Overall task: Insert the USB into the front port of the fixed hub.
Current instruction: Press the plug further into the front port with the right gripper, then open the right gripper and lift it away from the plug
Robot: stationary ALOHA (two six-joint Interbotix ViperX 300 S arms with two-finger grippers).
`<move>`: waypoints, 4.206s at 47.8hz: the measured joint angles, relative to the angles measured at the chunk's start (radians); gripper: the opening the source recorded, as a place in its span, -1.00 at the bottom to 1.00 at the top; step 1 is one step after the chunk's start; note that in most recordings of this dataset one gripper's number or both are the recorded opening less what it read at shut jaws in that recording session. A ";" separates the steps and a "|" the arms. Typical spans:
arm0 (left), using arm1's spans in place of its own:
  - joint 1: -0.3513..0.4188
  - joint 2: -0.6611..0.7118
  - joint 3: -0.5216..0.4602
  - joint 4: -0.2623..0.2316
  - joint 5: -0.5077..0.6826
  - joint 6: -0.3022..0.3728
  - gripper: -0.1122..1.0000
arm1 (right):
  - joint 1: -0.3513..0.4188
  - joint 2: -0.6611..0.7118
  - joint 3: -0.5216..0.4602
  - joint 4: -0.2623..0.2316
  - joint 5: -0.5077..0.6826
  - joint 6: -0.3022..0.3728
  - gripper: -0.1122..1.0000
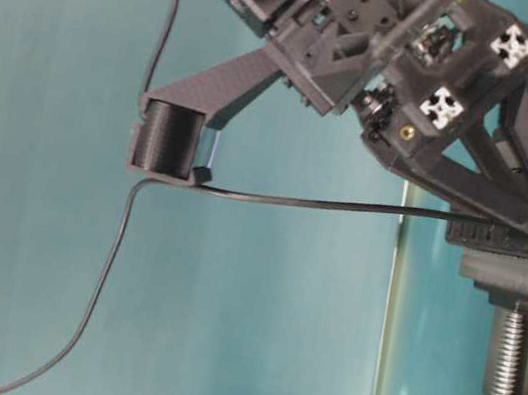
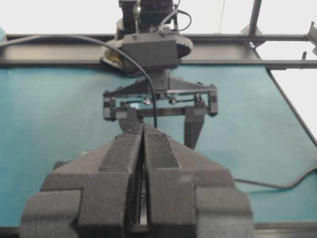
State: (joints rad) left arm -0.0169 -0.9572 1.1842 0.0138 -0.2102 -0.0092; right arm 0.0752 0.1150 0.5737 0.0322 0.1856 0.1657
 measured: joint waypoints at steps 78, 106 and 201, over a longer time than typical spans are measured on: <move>0.000 -0.032 0.008 0.000 -0.002 0.000 -0.80 | -0.048 -0.083 -0.003 -0.026 -0.008 0.002 -0.36; 0.002 -0.032 0.017 0.000 -0.002 -0.026 -0.80 | -0.043 -0.067 -0.003 -0.008 -0.020 0.002 -0.73; 0.005 -0.032 0.044 0.000 -0.043 -0.077 -0.80 | -0.040 -0.031 0.014 0.002 -0.075 0.064 -0.39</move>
State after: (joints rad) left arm -0.0123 -0.9894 1.2287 0.0138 -0.2531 -0.0859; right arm 0.0353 0.0844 0.5875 0.0337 0.1104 0.2301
